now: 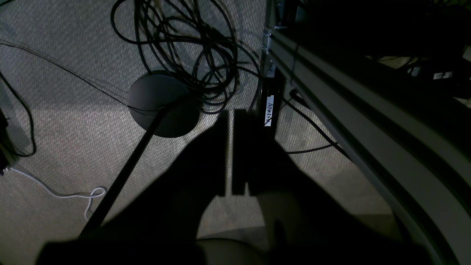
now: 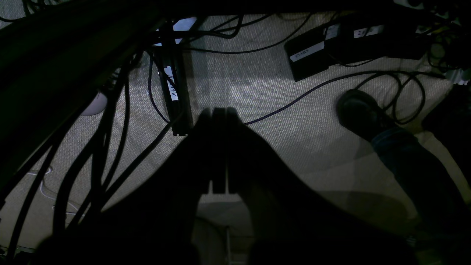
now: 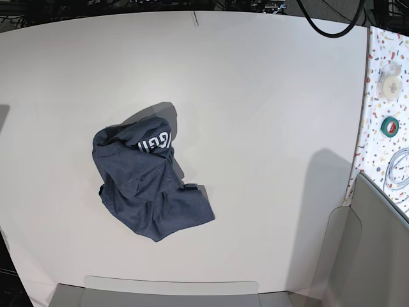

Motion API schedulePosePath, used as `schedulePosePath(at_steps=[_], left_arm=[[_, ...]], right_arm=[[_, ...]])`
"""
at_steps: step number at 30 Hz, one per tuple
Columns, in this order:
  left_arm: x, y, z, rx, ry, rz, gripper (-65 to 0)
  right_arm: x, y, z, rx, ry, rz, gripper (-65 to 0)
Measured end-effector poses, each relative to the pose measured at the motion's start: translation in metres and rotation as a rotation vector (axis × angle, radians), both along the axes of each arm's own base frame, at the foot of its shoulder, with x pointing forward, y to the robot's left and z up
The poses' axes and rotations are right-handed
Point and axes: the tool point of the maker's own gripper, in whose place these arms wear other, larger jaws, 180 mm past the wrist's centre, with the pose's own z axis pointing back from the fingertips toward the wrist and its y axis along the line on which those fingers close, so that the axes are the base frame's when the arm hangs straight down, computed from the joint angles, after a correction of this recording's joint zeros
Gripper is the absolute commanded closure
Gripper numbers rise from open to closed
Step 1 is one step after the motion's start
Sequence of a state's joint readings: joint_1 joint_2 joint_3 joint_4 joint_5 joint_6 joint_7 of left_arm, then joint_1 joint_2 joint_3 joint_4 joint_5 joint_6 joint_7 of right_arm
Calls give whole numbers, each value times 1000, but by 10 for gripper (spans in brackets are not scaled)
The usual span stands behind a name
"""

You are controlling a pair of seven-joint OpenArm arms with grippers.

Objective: Layout the t-shirt on the table in an organized manner, then fold the t-shirt properly

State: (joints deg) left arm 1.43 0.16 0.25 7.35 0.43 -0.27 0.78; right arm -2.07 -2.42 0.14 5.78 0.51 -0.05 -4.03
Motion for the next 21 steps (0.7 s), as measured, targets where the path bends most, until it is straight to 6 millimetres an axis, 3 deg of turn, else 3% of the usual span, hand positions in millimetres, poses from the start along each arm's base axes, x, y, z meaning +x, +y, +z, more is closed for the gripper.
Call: schedulePosePath(at_steps=[21], left_arm=[[-4,0,0,1,-2,2,0]], right_arm=[[-5,-1,1,-2,-14,-1,-2]])
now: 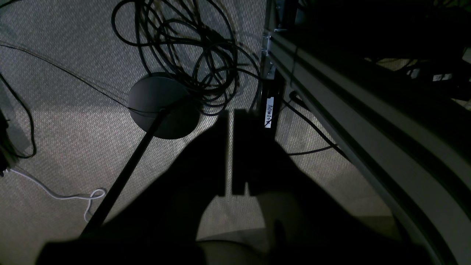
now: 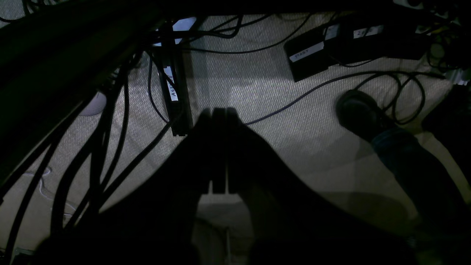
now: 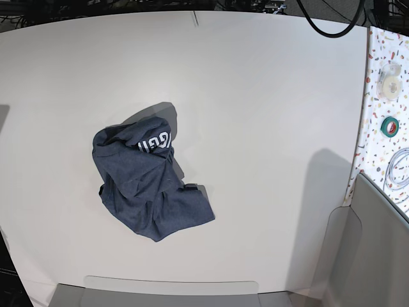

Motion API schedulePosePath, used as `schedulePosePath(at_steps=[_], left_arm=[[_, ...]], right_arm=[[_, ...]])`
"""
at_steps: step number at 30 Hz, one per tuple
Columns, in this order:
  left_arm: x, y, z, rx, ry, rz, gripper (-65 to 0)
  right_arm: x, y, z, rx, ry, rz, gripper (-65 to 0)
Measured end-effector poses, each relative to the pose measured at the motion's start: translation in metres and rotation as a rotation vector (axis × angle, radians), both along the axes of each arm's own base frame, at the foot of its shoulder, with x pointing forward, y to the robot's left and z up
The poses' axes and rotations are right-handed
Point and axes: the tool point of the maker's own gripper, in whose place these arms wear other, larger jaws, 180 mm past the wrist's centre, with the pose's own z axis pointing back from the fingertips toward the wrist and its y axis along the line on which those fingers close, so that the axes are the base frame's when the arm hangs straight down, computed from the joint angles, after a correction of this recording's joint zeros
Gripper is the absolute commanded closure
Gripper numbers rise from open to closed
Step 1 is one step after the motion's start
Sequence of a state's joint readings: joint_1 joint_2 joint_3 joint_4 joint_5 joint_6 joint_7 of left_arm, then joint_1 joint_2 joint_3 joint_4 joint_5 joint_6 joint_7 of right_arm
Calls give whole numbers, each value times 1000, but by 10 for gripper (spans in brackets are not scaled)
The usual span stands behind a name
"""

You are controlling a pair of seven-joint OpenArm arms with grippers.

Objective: Layout the t-shirt on the table in an organized manner, then fold the t-shirt properly

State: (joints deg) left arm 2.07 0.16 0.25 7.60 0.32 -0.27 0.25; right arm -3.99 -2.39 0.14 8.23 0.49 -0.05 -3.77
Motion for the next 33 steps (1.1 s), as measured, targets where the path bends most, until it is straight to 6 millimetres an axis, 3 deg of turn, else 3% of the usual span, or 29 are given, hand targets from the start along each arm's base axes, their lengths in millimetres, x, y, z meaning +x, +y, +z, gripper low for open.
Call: schedulePosePath(at_steps=[10,16,21,26,29,33], left_arm=[[-32,16,6,27,-20,7,0],[-25,25,16,50,-98,1,0],[-28,49,34,83,-116,-26,0],[-23,61,71,116,-163,-52,0],[-14,61,99,123,-209,-68,0],[-25,54,128,111,-181,-81,0]], right_arm=[[-41,-6,10,-13,-17,-5,-2],[-57,-10,22,-24,-56,-5,-2],[-80,-14,37,-33,-63,-5,-2],[-86,-25,60,-47,-121,7,0],[-88,-46,79,-90,-164,32,0],[-82,-70,112,-139,-236,34,0]])
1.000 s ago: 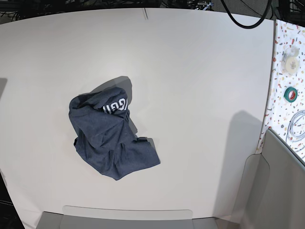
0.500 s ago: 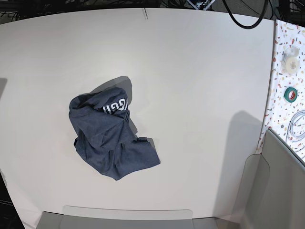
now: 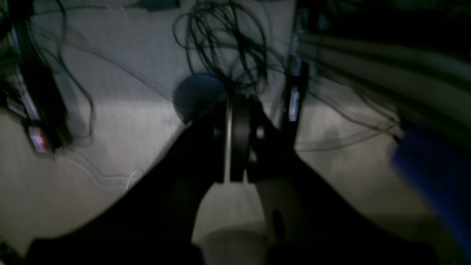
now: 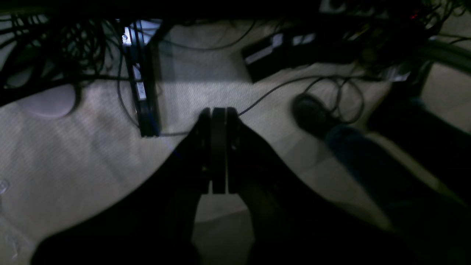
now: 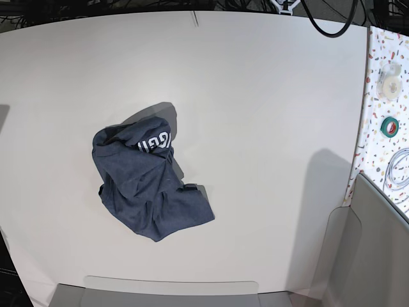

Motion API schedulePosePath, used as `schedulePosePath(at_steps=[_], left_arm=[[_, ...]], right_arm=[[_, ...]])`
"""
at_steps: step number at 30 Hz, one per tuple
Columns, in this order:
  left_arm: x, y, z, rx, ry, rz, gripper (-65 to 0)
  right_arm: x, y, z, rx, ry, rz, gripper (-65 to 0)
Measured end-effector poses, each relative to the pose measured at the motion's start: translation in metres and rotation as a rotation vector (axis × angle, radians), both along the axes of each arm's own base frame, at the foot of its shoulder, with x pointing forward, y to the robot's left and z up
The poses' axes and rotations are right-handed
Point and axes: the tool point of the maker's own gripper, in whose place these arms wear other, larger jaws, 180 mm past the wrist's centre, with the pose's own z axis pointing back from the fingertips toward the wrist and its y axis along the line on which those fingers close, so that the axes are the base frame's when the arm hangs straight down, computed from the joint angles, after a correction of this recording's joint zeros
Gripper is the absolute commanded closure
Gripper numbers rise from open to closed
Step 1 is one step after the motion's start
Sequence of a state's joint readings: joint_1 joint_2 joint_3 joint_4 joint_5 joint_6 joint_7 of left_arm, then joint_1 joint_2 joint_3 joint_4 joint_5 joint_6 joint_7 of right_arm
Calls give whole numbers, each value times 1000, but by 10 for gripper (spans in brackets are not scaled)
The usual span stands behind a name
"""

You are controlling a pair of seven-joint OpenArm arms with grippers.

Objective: Layout the t-shirt on the table in an organized manner, then fold the t-shirt properly

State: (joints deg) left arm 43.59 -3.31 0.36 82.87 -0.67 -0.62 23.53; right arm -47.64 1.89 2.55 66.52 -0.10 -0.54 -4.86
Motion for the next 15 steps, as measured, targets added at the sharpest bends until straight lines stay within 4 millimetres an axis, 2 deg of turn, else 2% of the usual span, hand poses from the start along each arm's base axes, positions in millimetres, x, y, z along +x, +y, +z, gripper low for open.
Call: schedulePosePath(at_steps=[2,5,7,10,13,15], left_arm=[[16,-3,25,-3,-110,-23,0],[29,-1,45,13,-131,-35,0],[47,2,62,25,-188,-58,0],[46,2,75,24,-173,-106,0],[52,-1,100,22,-222,-152,0],[54,-2,110,24,-228,-166,0]], right_arm=[[6,-8,15,-14,-40,-5,0],[8,-27,38,-59,-73,-5,0],[11,-38,51,-85,-92,-3,0],[25,-44,71,-102,-147,16,0],[35,-45,98,-115,-202,31,0],[42,-53,116,-158,-218,65,0]])
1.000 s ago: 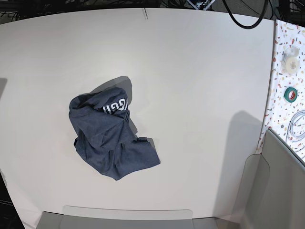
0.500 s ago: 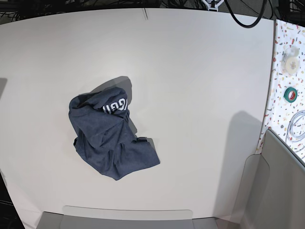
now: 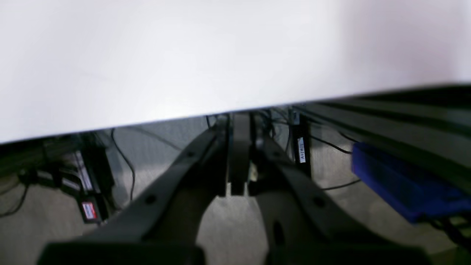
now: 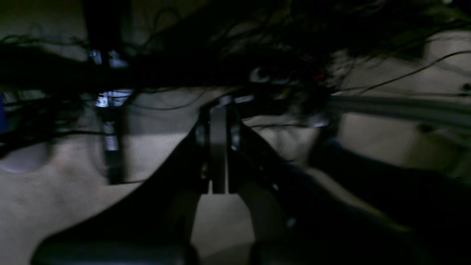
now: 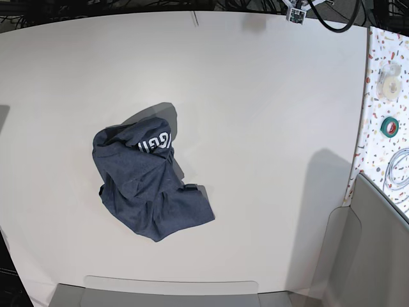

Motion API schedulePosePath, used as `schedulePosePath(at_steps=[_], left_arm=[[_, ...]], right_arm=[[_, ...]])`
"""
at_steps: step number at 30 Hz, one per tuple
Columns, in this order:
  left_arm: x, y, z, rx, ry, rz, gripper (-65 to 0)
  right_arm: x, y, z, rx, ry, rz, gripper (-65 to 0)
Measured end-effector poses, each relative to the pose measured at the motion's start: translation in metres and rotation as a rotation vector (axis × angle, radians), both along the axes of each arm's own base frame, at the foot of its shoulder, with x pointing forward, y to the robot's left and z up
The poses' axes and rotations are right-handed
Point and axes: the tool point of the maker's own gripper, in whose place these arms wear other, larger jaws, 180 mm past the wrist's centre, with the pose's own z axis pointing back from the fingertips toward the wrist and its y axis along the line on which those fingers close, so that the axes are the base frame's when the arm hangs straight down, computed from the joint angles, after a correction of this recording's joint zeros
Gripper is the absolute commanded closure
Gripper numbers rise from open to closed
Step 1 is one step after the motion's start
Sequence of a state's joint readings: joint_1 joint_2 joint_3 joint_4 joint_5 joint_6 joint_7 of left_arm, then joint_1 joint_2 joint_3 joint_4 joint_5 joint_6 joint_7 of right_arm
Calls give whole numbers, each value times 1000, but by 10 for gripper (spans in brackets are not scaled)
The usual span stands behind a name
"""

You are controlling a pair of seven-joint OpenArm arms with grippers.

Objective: Layout the t-shirt on the table in an organized manner, then fold the t-shirt properly

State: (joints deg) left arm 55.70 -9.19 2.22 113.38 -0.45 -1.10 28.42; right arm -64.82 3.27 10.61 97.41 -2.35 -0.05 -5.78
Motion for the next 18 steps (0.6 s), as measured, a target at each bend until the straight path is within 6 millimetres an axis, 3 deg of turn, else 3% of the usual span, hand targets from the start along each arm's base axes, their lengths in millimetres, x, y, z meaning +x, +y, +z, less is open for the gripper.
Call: schedulePosePath(at_steps=[3,5,9,13,18], left_arm=[[8,-3,14,-2,-28,-9,0],[26,-6,27,-12,-122,-17,0],[41,-6,32,-13,-172,-22,0],[31,-8,30,-19,-136,-34,0],[38,-26,31,-77,-146,-135,0]], right_arm=[[26,-4,34,-56,-83,64,0],[43,1,53,-66,-140,98,0],[64,9,84,-89,-210,145,0],[74,8,87,-115,-232,171,0],[93,7,89,-146,-277,193,0]])
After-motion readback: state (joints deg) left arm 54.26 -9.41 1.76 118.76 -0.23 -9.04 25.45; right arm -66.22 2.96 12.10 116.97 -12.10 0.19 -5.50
